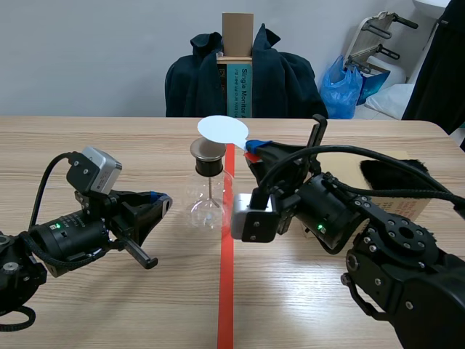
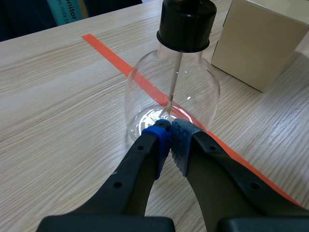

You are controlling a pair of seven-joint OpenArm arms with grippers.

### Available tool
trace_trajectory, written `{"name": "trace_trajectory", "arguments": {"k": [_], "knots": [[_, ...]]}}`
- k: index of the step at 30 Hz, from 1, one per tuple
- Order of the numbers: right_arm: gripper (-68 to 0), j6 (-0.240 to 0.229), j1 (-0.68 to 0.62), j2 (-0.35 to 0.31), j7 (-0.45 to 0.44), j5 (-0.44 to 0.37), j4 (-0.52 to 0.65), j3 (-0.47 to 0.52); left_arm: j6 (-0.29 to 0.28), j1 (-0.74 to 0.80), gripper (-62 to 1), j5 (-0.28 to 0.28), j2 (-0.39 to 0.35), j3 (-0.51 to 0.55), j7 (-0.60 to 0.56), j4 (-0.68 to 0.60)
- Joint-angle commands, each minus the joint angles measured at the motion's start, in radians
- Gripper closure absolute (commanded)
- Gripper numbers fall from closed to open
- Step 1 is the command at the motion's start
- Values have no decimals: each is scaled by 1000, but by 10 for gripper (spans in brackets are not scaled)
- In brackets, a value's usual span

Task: Do the electroscope experiment.
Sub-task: 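Move the plate toward and away from the electroscope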

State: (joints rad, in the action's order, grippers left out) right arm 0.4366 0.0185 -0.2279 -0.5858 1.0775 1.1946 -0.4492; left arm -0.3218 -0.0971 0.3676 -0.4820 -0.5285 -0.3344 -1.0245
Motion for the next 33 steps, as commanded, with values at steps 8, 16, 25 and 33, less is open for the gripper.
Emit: {"name": "trace_trajectory", "arguments": {"k": [8, 16, 25, 33], "knots": [[-8, -15, 11, -13, -50, 1, 8, 5, -2, -5, -42, 9, 5, 11, -13, -13], [-8, -16, 11, -13, -58, 1, 8, 5, -2, -5, -42, 9, 5, 11, -13, -13], [-8, -16, 11, -13, -54, 1, 8, 5, -2, -5, -42, 9, 5, 11, -13, -13], [-8, -15, 11, -13, 98, 0, 8, 5, -2, -5, -42, 9, 5, 11, -12, -13]]}}
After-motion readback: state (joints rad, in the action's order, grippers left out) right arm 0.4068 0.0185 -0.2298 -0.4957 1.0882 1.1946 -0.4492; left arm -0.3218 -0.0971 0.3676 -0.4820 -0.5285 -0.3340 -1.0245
